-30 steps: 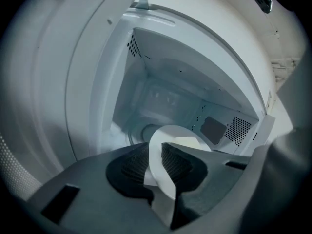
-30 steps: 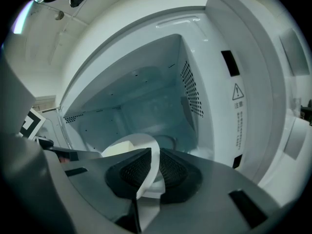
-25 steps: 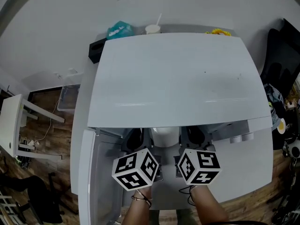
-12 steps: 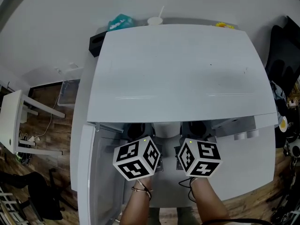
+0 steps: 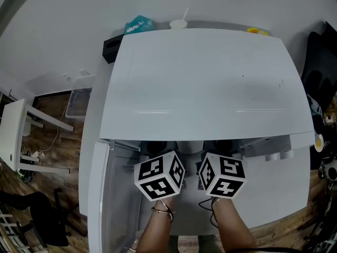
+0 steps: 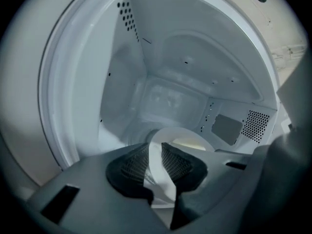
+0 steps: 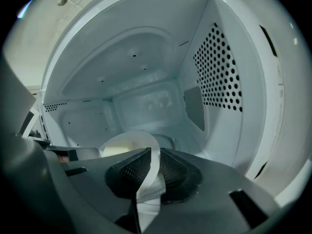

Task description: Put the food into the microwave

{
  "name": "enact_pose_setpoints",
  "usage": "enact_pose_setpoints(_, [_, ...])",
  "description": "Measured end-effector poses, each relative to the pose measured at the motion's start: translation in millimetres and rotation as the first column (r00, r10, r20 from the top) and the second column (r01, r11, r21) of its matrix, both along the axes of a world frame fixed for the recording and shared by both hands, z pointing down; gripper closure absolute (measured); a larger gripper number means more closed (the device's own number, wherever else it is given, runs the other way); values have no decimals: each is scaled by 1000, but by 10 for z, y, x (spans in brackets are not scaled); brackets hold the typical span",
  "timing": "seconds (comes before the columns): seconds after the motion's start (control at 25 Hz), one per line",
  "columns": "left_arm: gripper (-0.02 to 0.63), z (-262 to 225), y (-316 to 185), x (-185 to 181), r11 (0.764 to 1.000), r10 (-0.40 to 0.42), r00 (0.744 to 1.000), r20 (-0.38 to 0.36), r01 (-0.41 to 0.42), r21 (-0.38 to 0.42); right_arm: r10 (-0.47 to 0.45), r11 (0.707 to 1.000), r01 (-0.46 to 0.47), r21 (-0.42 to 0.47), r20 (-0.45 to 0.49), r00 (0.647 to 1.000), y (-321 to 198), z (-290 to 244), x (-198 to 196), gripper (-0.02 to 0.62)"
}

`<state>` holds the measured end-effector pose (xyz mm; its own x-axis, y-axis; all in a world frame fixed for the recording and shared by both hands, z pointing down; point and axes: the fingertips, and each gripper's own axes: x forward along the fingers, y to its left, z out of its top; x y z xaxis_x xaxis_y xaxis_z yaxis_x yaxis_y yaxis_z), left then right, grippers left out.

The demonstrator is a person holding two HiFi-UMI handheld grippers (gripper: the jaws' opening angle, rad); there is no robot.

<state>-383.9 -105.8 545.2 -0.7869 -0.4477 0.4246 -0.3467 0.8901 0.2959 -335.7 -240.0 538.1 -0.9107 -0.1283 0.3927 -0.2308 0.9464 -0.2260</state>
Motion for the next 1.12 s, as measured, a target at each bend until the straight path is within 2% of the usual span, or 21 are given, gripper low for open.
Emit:
enact_pose_setpoints(0.2, [523,30,-26,-47,1000,9,1000,-11,-9,-12,28,1000,-28,-15,-18,999,-23,33,-35,529])
enact_pose_setpoints(0.52, [523,98,-38,-80,996,-1,1000,-22,-1,-88,43,999,-41,32,-61,997,-16,73,-68,529])
enact_pose_setpoints(0.8, [523,90,-15,-83,997,-23,1000,-13,22,-74,62,998,-60,35,-83,995,-35,99,-72,529])
enact_pose_setpoints(1.12, [523,91,-19,-70,998,-9,1000,-16,8,-63,72,997,-69,33,-76,995,-61,99,-54,531])
